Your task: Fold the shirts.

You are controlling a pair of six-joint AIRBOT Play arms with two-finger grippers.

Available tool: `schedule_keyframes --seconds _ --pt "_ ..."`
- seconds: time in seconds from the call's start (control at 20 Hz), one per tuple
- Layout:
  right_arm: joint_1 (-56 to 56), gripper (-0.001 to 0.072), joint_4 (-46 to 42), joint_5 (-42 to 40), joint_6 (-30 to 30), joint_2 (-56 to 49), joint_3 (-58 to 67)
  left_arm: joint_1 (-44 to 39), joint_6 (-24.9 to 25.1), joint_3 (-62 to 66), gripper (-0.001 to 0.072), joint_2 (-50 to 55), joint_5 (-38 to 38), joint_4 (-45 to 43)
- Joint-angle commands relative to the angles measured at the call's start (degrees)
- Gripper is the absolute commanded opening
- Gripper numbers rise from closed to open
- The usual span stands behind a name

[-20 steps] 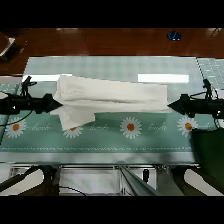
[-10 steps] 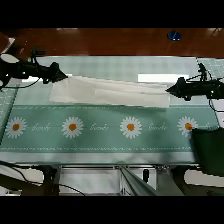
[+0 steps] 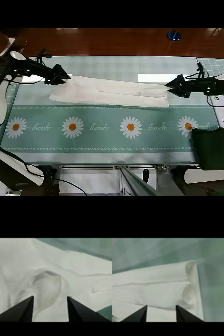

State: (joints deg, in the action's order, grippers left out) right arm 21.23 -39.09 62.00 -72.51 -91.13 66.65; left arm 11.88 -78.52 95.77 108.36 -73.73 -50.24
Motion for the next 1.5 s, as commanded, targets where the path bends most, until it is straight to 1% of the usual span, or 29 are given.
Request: schedule_keyframes --seconds 0.0,0.05,0.1,0.15,0.2,0.25,0.3,0.35,0.4,0.5,0.6,0.9,0.95,1.0,1.05,1.1,1.2,1.3,1.35,1.45 --pt "5.6 0.0414 -5.95 5.4 -1.55 3.5 2.12 4.63 -2.73 1.01 0.0509 -5.16 0.28 -11.78" --pt "7.23 0.0414 -10.21 5.62 -2.71 5.4 1.84 6.47 -3.56 -0.17 0.0509 -7.98 1.9 -13.92" --pt "8.37 0.0414 -14.64 4.26 -4.98 7.26 0.52 8.26 -3.85 -3.58 0.0509 -11.96 5.86 -12.72" --pt "8.76 0.0414 -17.57 1.79 -7.39 8.66 -1.73 9.4 -3.74 -8.81 0.0509 -16.55 11.19 -9.53" --pt "8.94 0.0414 -19.76 -1.33 -11.23 9.57 -4.7 9.79 -1.75 -16.15 0.0509 -22.29 17.44 -4.61" --pt "8.76 0.0414 -19.58 -3.82 -14.49 9.68 -7.56 9.35 2.34 -23.63 0.0509 -28.02 22.49 0.52" --pt "8.17 0.0414 -17.44 -7.13 -14.95 9.51 -10.56 8.28 7.45 -31.63 0.0509 -34.01 27.04 5.25" --pt "7.21 0.0414 -14.53 -9.7 -14.34 8.96 -12.59 6.69 10.69 -38.77 0.0509 -39.3 30.84 7.85" --pt "6.08 0.0414 -11.85 -10.29 -12.2 7.74 -12.92 5.11 11.69 -44.02 0.0509 -43.1 33.46 8.26" --pt "3.41 0.0414 -6.36 -9.73 -8.35 4.52 -12.0 2.45 11.87 -50.27 0.0509 -47.34 34.38 8.24" --pt "0.81 0.0414 -3.3 -8.33 -6.95 1.27 -9.73 0.26 11.85 -51.32 0.0508 -47.41 32.09 8.26" --pt "-5.99 0.0412 -3.17 -2.75 -7.61 -7.13 -2.64 -7.74 11.85 -51.32 0.0508 -44.59 31.91 8.33" --pt "-6.95 0.0356 -3.19 -2.51 -7.54 -7.26 -2.43 -9.03 11.87 -51.3 0.0505 -43.74 31.65 8.33" --pt "-7.52 0.0229 -2.93 -2.32 -7.5 -6.84 -2.43 -10.16 11.87 -51.3 0.045 -43.04 31.3 8.33" --pt "-7.65 0.0071 -2.27 -1.55 -6.1 -6.01 -2.32 -11.26 11.87 -51.3 0.0217 -42.42 31.01 8.33" --pt "-7.45 0.0024 -1.33 -0.44 -3.48 -4.44 -2.32 -12.22 11.96 -51.28 0.0021 -42.1 31.06 8.31" --pt "-6.54 0.0024 -4.37 1.77 -3.06 0.98 -2.34 -14.08 11.89 -50.84 0.0017 -41.86 31.06 8.59" --pt "-6.36 0.0024 -11.98 6.64 -3.34 8.66 -2.75 -16.33 11.87 -49.92 0.0017 -41.81 30.64 9.55" --pt "-6.64 0.0024 -15.43 9.27 -3.39 13.6 -3.98 -17.86 11.82 -49.03 0.0016 -41.38 30.12 9.55" --pt "-6.6 0.0024 -18.75 9.53 -5.33 25.11 -8.11 -21.73 11.8 -45.9 0.0016 -38.6 29.4 9.55"
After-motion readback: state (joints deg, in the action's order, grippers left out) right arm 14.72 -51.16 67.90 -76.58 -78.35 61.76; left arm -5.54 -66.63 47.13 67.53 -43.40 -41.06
